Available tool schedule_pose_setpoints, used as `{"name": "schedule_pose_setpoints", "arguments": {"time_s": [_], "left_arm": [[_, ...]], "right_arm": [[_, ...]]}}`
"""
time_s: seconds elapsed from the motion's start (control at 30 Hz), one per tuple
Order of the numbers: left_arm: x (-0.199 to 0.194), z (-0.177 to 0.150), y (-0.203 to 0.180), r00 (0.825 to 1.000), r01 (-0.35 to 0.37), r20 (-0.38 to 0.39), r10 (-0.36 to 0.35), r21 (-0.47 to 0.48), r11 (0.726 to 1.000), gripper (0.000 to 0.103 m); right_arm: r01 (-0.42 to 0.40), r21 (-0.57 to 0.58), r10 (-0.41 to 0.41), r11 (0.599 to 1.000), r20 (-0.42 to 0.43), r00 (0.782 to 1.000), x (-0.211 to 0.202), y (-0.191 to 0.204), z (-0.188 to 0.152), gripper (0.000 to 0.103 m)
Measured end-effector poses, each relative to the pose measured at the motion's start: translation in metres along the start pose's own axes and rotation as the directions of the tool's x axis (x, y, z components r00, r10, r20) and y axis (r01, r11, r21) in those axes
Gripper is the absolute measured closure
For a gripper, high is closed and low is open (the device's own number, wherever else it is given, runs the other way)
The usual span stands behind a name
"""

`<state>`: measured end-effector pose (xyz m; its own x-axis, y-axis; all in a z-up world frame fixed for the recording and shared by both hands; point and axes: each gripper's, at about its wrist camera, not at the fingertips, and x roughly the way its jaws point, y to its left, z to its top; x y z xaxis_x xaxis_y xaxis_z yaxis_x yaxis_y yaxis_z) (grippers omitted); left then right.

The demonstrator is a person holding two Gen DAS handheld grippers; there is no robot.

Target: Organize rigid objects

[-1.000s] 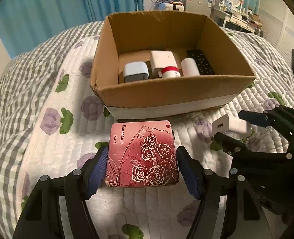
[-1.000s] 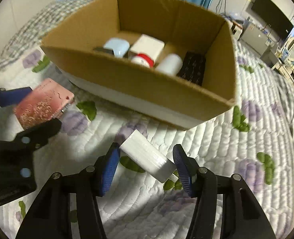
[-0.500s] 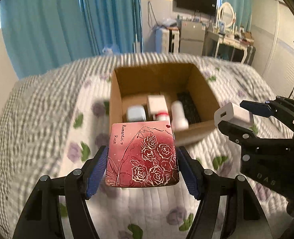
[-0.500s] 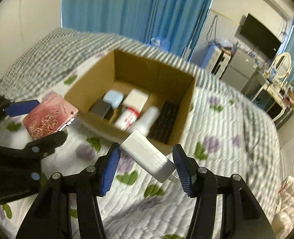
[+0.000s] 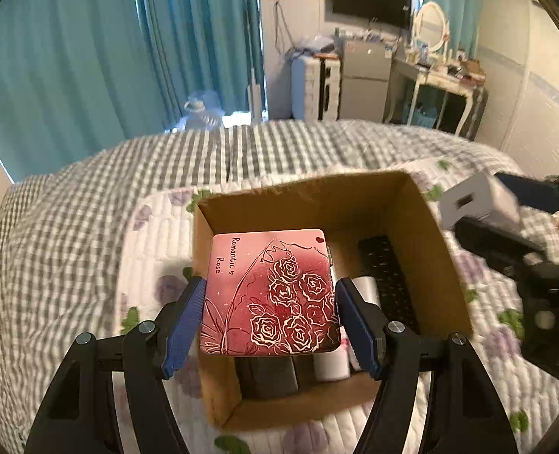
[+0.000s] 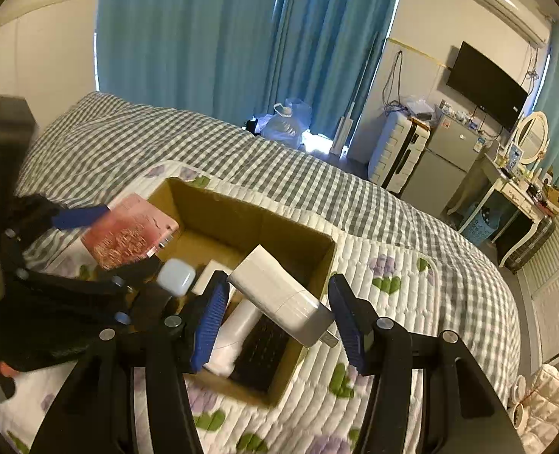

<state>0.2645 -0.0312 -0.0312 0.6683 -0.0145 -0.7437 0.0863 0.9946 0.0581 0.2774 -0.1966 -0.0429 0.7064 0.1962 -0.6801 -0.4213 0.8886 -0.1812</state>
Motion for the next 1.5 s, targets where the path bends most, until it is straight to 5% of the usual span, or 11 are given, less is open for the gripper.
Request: {"name": "schedule_pose_setpoints", "arguments": {"time_s": [0.27, 0.93, 1.2, 1.5], "left_arm": [[0.049, -0.003, 0.001, 0.998, -0.006, -0.061, 0.005, -0.023, 1.000, 0.032], [-0.007, 0.004, 0.029, 0.993, -0.067, 0.092, 0.074, -0.071, 0.995, 0.031], [-0.100, 0.006, 0.022, 0.961, -0.088, 0.258, 0.105, -0.075, 0.993, 0.031], [-0.219, -0.022, -0.003, 0.888, -0.078, 0.450, 0.099, -0.064, 0.995, 0.030]], "right_arm": [[-0.037, 0.005, 0.037, 0.999, -0.032, 0.999, 0.042, -0.008, 0.000, 0.049], [-0.113, 0.085, 0.122, 0.990, -0.106, 0.987, 0.116, -0.007, 0.007, 0.048], [0.014, 0.081, -0.014, 0.997, 0.002, 1.000, 0.028, -0.011, 0.011, 0.040], [0.117, 0.101, -0.132, 0.988, 0.169, 0.977, -0.132, -0.003, -0.006, 0.028]]}}
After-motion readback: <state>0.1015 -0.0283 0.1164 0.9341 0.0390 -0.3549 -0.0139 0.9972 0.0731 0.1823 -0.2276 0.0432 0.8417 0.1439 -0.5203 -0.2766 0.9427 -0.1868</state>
